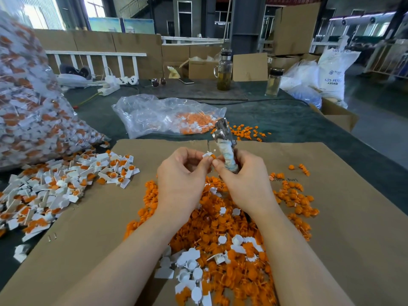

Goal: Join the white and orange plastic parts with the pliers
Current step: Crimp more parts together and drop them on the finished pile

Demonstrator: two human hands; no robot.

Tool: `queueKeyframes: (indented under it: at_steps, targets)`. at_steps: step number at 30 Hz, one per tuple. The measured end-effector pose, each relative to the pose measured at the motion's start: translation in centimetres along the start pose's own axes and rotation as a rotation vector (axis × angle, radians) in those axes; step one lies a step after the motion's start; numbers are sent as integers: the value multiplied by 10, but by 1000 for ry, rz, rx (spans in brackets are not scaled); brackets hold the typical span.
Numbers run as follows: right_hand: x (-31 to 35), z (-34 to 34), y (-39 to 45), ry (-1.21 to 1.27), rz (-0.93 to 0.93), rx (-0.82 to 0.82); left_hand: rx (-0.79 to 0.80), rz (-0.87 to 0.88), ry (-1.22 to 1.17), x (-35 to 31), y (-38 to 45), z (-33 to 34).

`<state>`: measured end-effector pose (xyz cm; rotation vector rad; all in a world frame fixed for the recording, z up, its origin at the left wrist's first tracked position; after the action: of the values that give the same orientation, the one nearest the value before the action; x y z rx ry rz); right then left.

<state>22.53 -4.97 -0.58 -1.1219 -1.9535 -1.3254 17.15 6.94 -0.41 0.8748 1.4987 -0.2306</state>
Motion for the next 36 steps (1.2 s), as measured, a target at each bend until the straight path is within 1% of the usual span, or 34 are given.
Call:
queueKeyframes:
  at_steps: [8,11,15,17,21,28,36]
  targets:
    - [-1,-1,1,21,35,32,7,50,5,2,-2,0]
    - [0,-5,2,4,59,141,26,3,-28,2,1,-1]
    - [-1,-11,1,26,100,313,38,-84,-252,-1,10,-8]
    - [-1,-14,1,38,115,365,45,-102,-330,-3,11,-10]
    - [-1,-15,0,26,102,438,70,-93,-371,-3,12,-12]
    - [0,-13,0,18,54,507,89,-117,-408,-4,13,-13]
    - [-3,-6,0,-97,-13,463,90,-151,-399,0,16,-14]
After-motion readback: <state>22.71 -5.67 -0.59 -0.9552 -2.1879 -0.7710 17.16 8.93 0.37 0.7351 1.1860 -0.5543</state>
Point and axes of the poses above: each hand's wrist, its own y-axis towards the middle knuckle, its own z-axis out of the palm, x = y × z, the point moved 1 cm from there along y, towards the middle knuckle, and after that the axes turned 6 degrees about -x, right-handed, at the moved point
